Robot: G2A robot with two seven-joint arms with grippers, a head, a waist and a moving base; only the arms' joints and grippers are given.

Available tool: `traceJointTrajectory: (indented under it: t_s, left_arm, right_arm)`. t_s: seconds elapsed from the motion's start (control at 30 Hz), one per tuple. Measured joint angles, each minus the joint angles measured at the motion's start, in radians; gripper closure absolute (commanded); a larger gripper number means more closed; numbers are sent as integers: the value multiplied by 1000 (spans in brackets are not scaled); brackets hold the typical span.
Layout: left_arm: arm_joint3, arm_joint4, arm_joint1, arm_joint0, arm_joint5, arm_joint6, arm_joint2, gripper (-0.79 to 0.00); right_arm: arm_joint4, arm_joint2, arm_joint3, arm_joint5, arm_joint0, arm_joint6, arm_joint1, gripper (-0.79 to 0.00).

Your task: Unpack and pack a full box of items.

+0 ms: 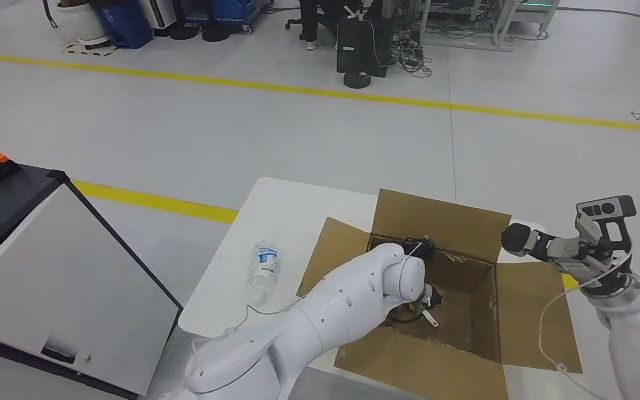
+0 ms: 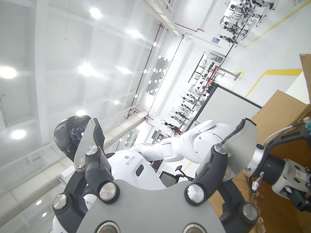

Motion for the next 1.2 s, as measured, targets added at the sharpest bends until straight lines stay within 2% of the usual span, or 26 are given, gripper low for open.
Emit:
traceJointTrajectory:
  t_s: [0.03,0.2,0.3,0.43,0.53,0.7,0.87,0.97,1.07,1.2]
  left_arm:
    - [-4,3,0,-4,-3,1,-4,-785]
    - [-55,48,13,-25,-16,11,-26,-785]
    - [-118,70,33,-19,-4,34,-60,-785]
    - [-248,97,78,23,23,49,-132,-785]
    - [-396,173,124,74,86,24,-188,-785]
    - [-697,374,209,200,237,-109,-284,-785]
    - [-960,564,275,325,311,-249,-385,-785]
    - [-1054,679,302,376,318,-335,-424,-785]
    - [-1104,786,321,411,269,-387,-454,-785]
    - [-1104,1010,335,424,170,-483,-451,-785]
  right_arm:
    - [0,0,0,0,0,0,0,-785]
    - [0,0,0,0,0,0,0,-785]
    - [0,0,0,0,0,0,0,-785]
    - [0,0,0,0,0,0,0,-785]
    - [0,0,0,0,0,0,0,-785]
    - [0,0,0,0,0,0,0,-785]
    - [0,0,0,0,0,0,0,-785]
    - [0,0,0,0,0,0,0,-785]
    - [0,0,0,0,0,0,0,-785]
    - [0,0,0,0,0,0,0,-785]
